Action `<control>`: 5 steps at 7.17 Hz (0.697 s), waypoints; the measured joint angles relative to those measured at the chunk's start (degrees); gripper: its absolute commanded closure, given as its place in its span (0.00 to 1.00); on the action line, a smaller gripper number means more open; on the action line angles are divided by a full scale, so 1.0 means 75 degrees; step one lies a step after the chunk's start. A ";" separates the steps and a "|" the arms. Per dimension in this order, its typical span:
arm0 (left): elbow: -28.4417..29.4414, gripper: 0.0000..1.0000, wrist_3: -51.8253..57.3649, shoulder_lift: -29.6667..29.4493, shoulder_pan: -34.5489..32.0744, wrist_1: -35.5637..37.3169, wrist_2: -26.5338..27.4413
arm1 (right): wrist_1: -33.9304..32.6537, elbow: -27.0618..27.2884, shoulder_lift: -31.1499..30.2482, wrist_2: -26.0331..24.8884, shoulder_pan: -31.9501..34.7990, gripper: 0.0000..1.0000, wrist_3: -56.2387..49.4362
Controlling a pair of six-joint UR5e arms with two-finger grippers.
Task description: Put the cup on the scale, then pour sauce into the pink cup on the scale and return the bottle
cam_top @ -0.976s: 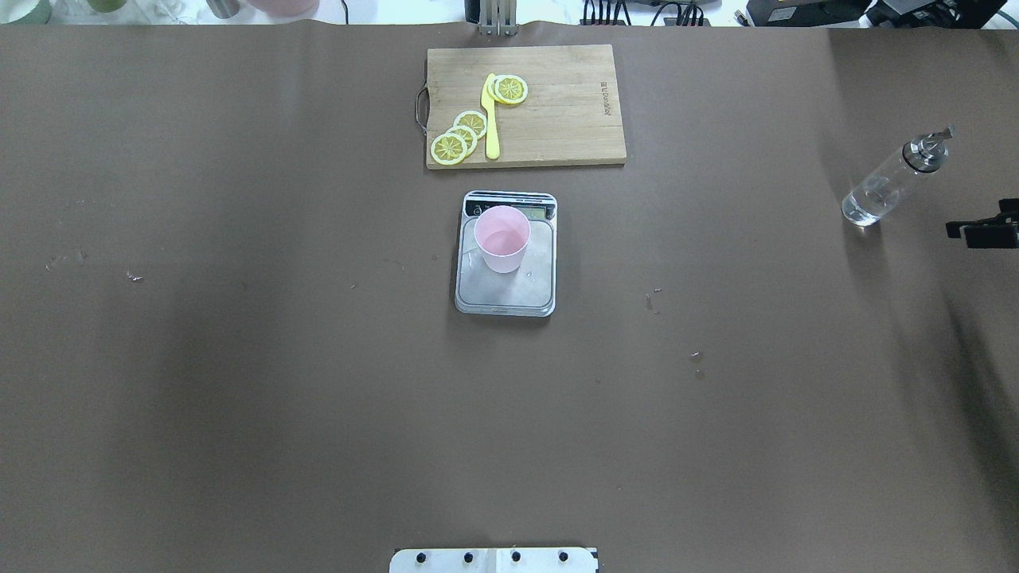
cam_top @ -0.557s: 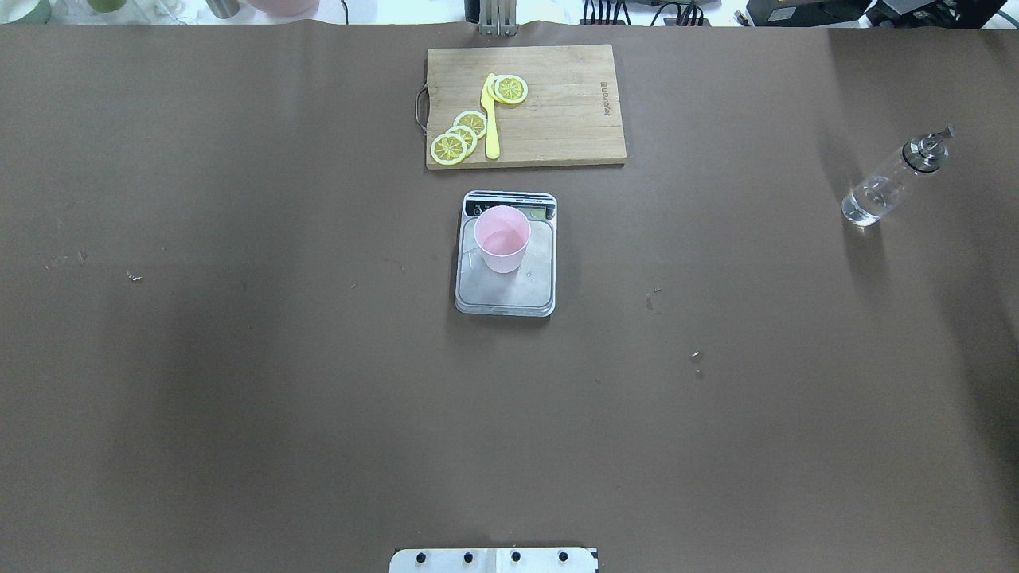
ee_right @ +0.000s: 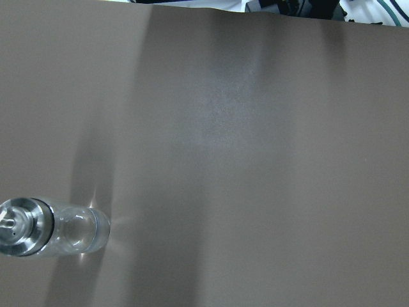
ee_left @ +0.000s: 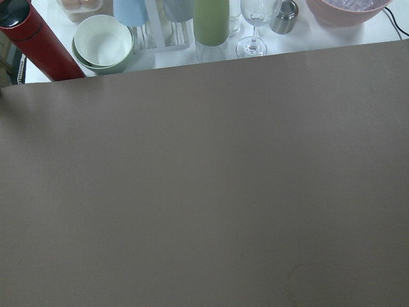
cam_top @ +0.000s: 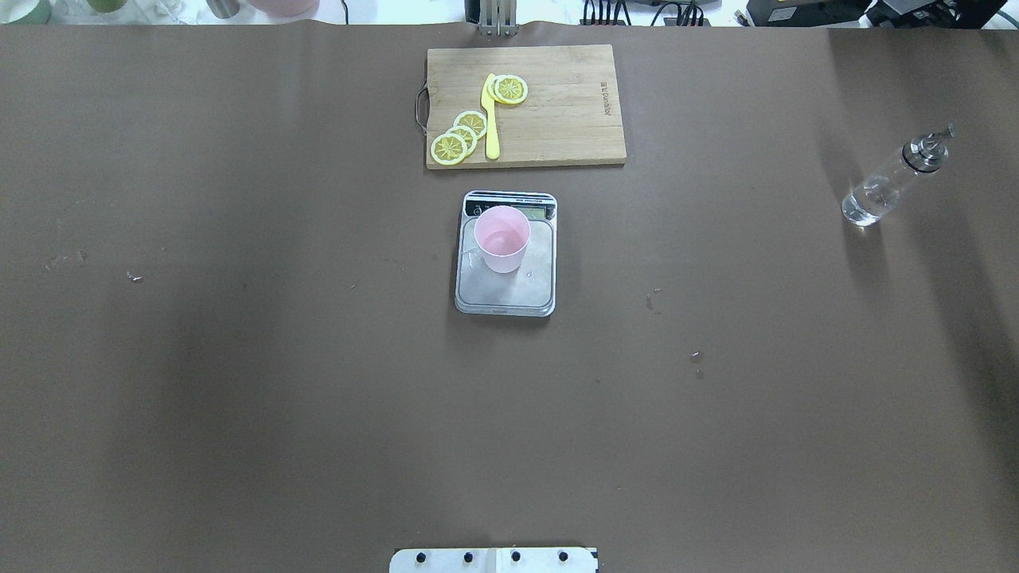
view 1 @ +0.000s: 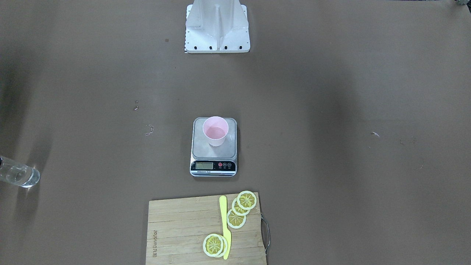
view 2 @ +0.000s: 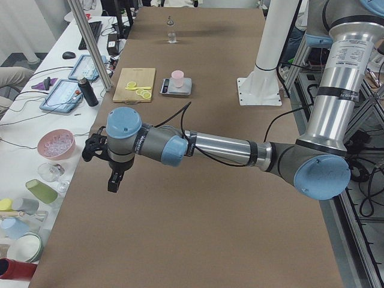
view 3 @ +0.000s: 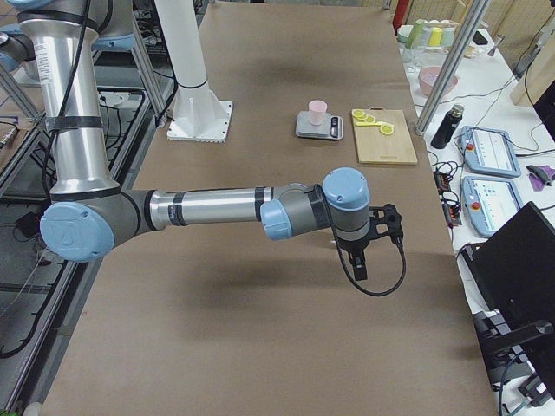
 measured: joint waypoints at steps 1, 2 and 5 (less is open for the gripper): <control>-0.0016 0.02 0.0000 0.0014 -0.0037 0.0014 0.0007 | -0.0444 0.0000 0.0157 -0.0115 -0.0036 0.00 -0.0091; -0.0035 0.02 0.0000 0.0022 -0.0091 0.0023 0.0009 | -0.0624 0.0001 0.0217 -0.0273 -0.0075 0.00 -0.0123; -0.0531 0.02 0.0029 0.0583 -0.0259 0.0084 -0.0016 | -0.0729 0.0196 -0.0073 -0.0343 0.0018 0.00 -0.0195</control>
